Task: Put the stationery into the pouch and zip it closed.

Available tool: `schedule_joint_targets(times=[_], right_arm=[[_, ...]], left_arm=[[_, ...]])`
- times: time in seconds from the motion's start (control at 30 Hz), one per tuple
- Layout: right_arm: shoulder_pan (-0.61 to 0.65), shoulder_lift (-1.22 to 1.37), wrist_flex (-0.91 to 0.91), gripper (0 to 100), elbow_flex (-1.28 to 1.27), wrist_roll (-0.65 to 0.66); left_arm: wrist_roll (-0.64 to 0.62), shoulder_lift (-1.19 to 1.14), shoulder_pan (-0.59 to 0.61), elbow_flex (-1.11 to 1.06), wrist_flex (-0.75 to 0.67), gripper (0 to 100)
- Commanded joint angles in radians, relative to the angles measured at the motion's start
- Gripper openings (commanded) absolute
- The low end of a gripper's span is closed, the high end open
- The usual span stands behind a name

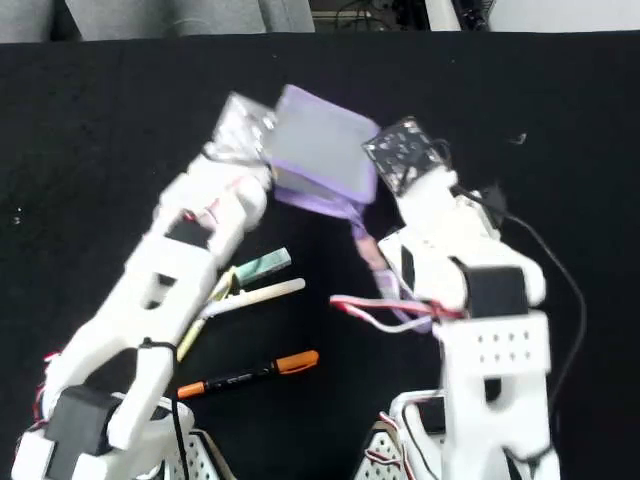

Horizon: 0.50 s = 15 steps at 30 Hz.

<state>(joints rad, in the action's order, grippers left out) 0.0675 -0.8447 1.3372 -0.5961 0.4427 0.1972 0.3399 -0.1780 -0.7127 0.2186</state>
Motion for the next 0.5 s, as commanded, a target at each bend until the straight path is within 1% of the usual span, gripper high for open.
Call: schedule_joint_targets(times=[0.0, 0.1, 0.23, 0.33, 0.47], right_arm=[[0.008, -0.122, 0.006, 48.1, 0.047, -0.063], [0.009, -0.131, 0.005, 48.1, 0.033, -0.064], [0.094, -0.131, -0.002, 48.1, -0.001, -0.064], [0.201, -0.131, 0.002, 48.1, -0.013, -0.064], [0.321, -0.128, -0.005, 48.0, -0.031, -0.063]], left_arm=[[-0.038, 0.061, 0.125, 0.292, 0.299, 3], [-0.058, 0.06, 0.234, 0.495, 0.531, 3], [-0.057, 0.06, 0.377, 0.684, 0.741, 3], [-0.057, 0.058, 0.486, 0.757, 0.832, 3], [-0.055, 0.058, 0.642, 0.771, 0.858, 3]])
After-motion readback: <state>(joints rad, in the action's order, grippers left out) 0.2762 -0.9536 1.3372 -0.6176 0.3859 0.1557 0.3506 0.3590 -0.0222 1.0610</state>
